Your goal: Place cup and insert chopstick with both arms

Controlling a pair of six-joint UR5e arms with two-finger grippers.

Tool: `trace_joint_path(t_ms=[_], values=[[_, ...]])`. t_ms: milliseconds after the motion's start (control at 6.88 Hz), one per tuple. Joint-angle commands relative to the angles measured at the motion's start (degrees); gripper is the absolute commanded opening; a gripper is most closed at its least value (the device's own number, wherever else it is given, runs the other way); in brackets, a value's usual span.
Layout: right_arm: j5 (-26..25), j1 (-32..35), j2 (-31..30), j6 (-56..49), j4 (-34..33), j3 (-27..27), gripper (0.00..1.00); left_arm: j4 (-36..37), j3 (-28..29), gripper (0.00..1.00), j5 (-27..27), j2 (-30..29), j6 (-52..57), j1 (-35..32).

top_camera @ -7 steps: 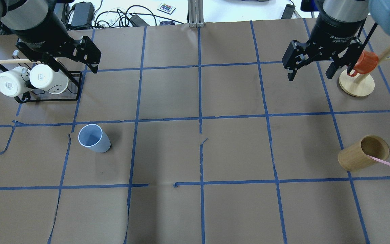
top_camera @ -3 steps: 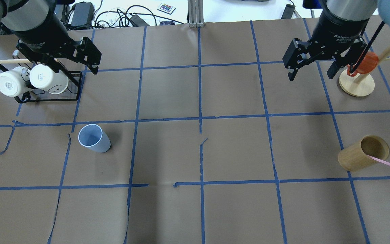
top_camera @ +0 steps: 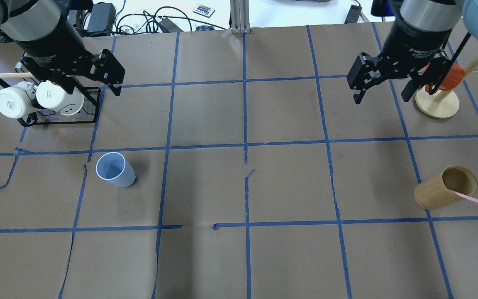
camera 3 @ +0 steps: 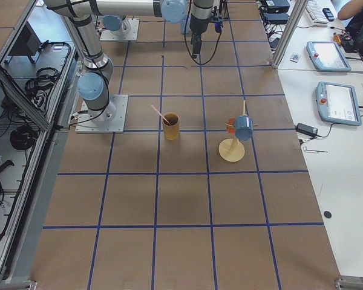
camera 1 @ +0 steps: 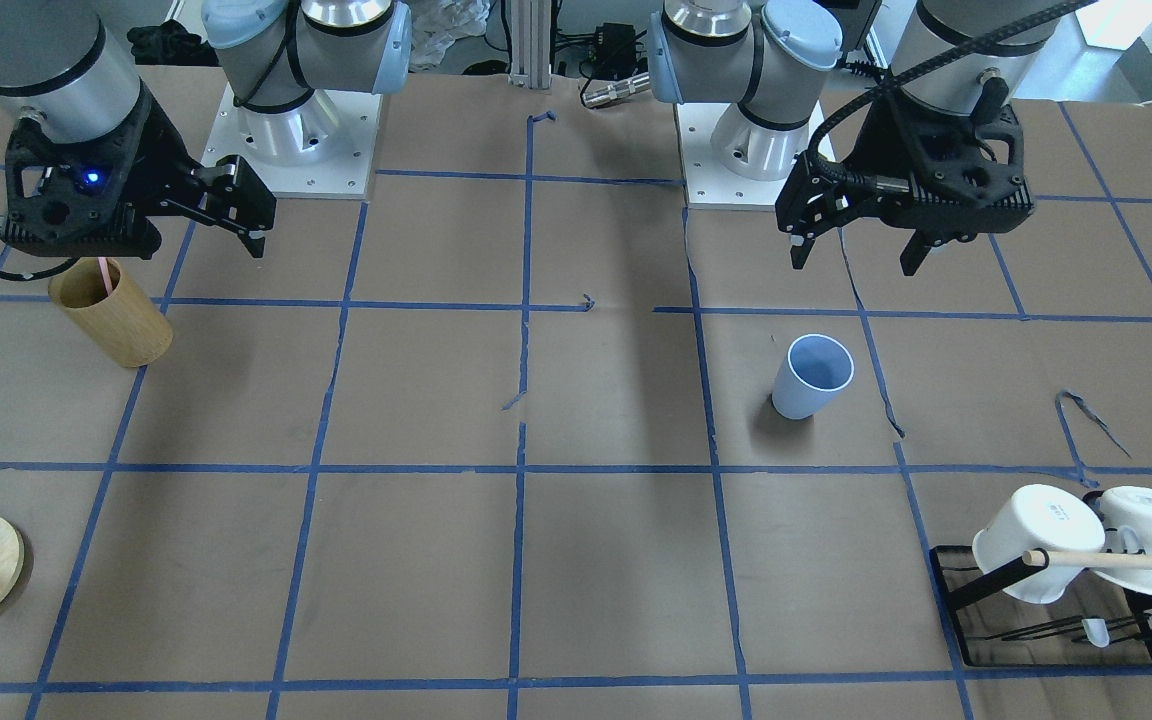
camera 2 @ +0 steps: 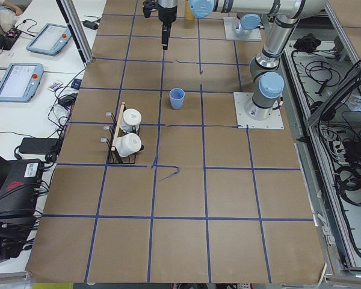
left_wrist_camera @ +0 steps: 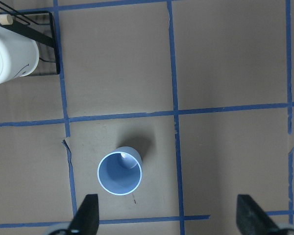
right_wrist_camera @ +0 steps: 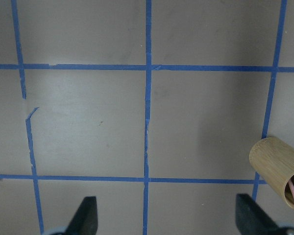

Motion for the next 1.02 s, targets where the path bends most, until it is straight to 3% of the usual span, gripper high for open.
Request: trace_joint_path(t_ms=[0,291,873], values=[[0.16,0.0,-0.02,0.01,0.26,0.29,1.0,-0.16,0.0,1.0,-0.2,0.04,-0.12,-0.01],[0.16,0.0,0.33,1.31,0.53,1.34,1.0,-0.25,-1.3,1.0,-0.03,-0.05,0.32,0.17],[-0.02,0.0,0.51,5.37,0.97,2.67,1.0,5.79,-15.25,1.0,0.41,3.45,15.48,8.84]])
